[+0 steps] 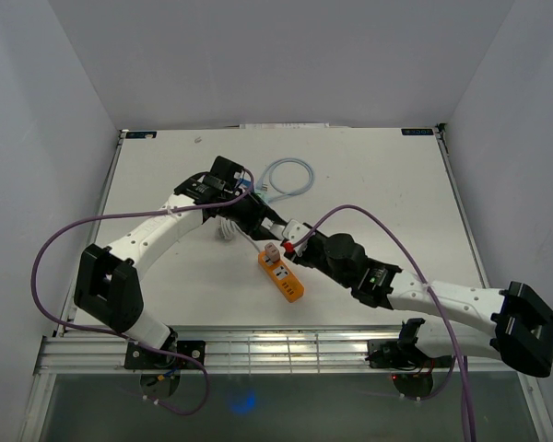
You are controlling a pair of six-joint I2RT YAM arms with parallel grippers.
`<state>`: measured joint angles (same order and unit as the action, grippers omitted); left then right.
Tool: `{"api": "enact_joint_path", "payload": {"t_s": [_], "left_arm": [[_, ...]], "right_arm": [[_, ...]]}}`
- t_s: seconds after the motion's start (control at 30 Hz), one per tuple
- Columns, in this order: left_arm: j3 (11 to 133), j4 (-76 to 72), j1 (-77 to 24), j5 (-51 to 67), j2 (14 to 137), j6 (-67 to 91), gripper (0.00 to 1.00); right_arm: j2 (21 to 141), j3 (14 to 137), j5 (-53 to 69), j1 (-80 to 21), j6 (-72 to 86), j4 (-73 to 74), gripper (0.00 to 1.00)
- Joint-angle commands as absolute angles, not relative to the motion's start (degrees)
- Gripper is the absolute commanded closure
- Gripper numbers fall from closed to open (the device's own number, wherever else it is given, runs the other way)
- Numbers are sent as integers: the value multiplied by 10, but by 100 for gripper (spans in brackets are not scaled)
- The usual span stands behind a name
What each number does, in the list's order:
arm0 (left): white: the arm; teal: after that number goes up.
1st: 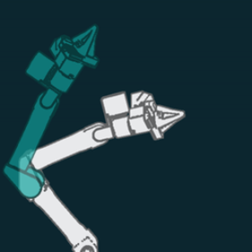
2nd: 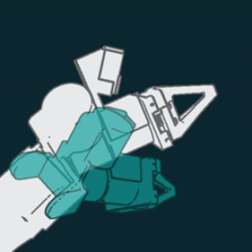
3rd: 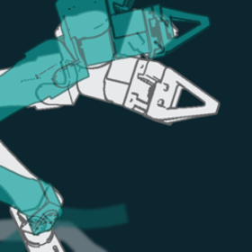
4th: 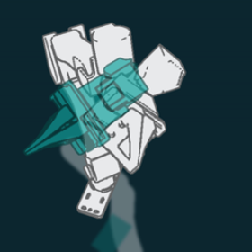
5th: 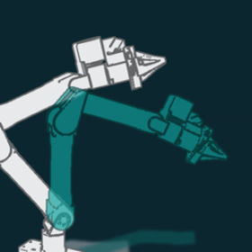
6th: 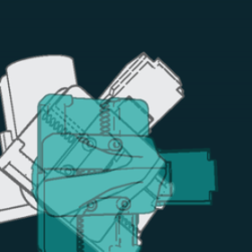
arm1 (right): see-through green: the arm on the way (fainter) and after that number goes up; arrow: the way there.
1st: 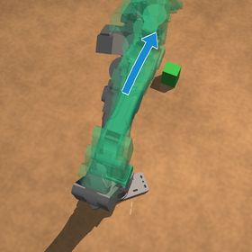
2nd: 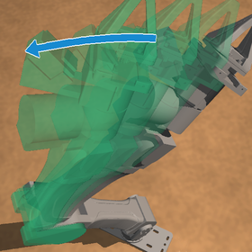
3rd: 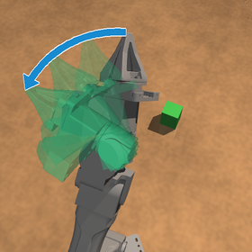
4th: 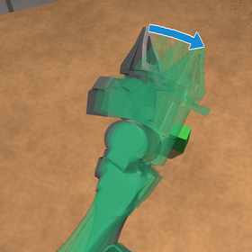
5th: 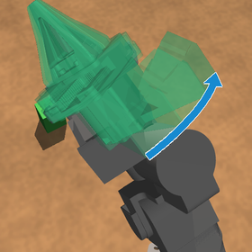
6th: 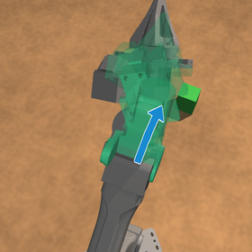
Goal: Insert the plug
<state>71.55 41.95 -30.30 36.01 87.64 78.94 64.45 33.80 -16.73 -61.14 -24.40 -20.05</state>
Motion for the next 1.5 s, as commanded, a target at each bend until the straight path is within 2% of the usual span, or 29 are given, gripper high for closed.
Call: {"api": "enact_joint_path", "payload": {"t_s": [0.0,0.1,0.13,0.17,0.23,0.33,0.43,0.5,0.57,0.63,0.67,0.7,0.73,0.77,0.8,0.83,0.9,1.47], "left_arm": [[713,400,-307,388,846,764,87],[710,394,-306,384,846,760,64],[710,395,-304,378,843,759,49],[710,396,-303,374,842,759,42],[709,396,-302,367,840,759,40],[711,396,-301,372,843,760,41],[712,397,-301,378,846,761,65],[713,398,-301,377,848,763,69],[714,398,-301,381,851,763,77],[715,397,-301,384,854,760,96],[714,397,-301,390,856,759,100],[712,397,-301,393,860,759,100],[712,397,-301,395,860,759,100],[711,397,-301,395,862,758,100],[711,398,-301,395,862,758,100],[710,399,-301,394,860,758,100],[709,401,-301,392,861,760,100],[710,403,-301,403,862,763,100]], "right_arm": [[625,377,-159,-613,-221,-209,92],[616,382,-157,-613,-207,-184,92],[614,384,-157,-613,-203,-177,92],[612,385,-156,-613,-199,-170,92],[603,384,-156,-613,-188,-156,92],[585,370,-154,-613,-185,-157,92],[577,364,-157,-613,-185,-156,92],[576,366,-156,-613,-187,-156,92],[576,367,-151,-613,-186,-156,92],[579,369,-147,-613,-188,-156,92],[581,369,-148,-613,-188,-156,92],[583,370,-148,-613,-188,-156,91],[584,369,-148,-613,-189,-156,83],[583,369,-148,-613,-187,-159,71],[576,361,-148,-613,-187,-164,49],[570,358,-148,-613,-188,-171,43],[559,349,-149,-613,-190,-187,38],[591,379,-128,-613,-211,-192,36]]}}
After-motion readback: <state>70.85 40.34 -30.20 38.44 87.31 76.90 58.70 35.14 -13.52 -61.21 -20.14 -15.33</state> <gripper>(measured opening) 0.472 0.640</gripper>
